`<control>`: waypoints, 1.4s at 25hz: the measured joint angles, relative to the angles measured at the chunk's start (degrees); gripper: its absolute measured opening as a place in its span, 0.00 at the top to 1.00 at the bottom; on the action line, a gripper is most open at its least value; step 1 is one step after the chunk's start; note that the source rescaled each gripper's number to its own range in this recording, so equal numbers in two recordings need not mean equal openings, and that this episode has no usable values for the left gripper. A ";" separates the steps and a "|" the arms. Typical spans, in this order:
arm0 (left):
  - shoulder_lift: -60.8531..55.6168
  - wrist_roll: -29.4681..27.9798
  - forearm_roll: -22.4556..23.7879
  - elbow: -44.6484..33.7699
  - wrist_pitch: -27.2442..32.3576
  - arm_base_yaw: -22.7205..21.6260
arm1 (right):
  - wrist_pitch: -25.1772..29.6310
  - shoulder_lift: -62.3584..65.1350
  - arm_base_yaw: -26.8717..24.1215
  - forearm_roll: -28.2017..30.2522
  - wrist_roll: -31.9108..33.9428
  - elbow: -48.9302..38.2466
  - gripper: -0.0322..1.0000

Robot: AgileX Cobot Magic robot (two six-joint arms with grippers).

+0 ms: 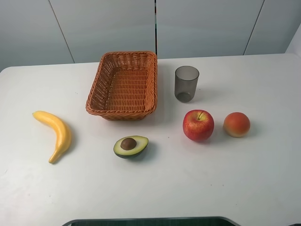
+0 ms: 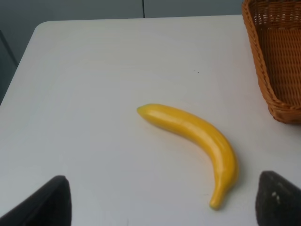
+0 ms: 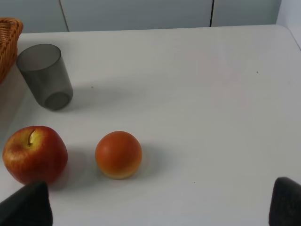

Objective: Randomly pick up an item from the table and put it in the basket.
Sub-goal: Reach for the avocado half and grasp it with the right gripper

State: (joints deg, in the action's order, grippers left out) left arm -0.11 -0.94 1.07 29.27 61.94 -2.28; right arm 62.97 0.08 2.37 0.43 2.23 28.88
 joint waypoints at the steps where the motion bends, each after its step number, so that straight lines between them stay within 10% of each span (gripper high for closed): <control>1: 0.00 0.00 0.00 0.00 0.00 0.00 | 0.00 0.00 0.00 0.00 0.00 0.00 0.00; 35: 0.00 0.00 0.00 0.00 0.00 0.00 | 0.00 0.00 0.00 0.00 0.00 0.00 0.00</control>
State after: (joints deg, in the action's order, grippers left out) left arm -0.11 -0.94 1.07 29.27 61.94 -2.28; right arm 62.97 0.08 2.37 0.43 2.23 28.88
